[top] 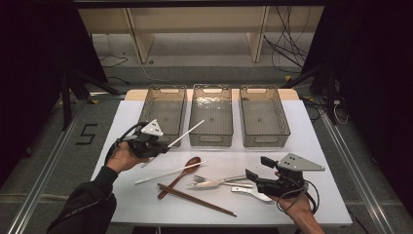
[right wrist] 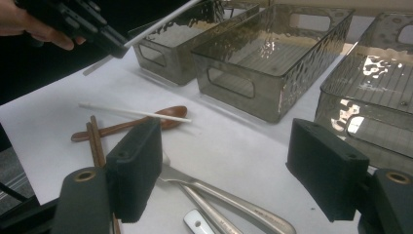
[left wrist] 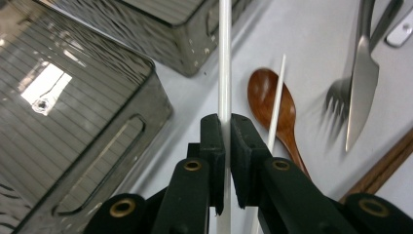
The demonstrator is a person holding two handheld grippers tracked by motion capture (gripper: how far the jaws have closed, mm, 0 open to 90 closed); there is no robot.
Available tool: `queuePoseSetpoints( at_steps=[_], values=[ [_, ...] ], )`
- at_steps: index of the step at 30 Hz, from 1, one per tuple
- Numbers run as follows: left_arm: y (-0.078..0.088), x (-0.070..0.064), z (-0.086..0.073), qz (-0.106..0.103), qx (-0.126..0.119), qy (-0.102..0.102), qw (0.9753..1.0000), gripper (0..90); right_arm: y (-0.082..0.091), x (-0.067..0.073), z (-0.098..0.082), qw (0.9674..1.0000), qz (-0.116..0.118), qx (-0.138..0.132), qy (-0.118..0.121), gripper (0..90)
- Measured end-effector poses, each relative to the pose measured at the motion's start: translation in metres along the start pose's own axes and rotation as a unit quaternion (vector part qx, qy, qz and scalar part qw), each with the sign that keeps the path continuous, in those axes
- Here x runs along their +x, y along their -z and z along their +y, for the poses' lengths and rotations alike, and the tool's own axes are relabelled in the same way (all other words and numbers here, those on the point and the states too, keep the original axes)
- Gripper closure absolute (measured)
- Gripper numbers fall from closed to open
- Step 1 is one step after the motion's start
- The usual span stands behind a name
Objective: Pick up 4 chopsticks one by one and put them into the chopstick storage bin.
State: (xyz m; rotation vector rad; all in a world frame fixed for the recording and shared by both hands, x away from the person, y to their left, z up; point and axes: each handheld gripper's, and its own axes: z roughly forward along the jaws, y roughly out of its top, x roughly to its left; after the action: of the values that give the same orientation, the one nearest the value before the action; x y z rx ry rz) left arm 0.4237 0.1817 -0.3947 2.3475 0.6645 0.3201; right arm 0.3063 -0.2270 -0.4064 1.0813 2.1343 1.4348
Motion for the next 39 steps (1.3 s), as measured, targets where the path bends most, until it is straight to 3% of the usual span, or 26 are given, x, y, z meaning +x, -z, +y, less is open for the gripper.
queuePoseSetpoints(
  at_steps=[5,10,16,27,39],
  values=[
    [0.01,0.014,0.006,0.023,-0.027,0.028,0.999,84.2,0.0,0.0,0.0,1.0,-0.001,-0.002,-0.001,29.6],
    [0.016,0.034,0.011,0.045,-0.052,0.063,0.9956,84.3,0.0,-0.001,0.0,1.0,0.0,0.0,-0.001,29.6],
    [0.018,0.055,0.014,0.072,-0.071,0.089,0.9909,84.2,0.0,-0.001,0.0,1.0,0.001,-0.001,-0.001,29.6],
    [0.018,0.085,0.026,0.103,-0.078,0.103,0.9863,84.2,-0.001,-0.001,0.0,1.0,0.003,-0.001,-0.001,29.6],
    [0.009,0.107,0.034,0.118,-0.098,0.128,0.9799,84.2,-0.001,-0.001,0.0,1.0,0.005,-0.001,-0.003,29.5]
  ],
)
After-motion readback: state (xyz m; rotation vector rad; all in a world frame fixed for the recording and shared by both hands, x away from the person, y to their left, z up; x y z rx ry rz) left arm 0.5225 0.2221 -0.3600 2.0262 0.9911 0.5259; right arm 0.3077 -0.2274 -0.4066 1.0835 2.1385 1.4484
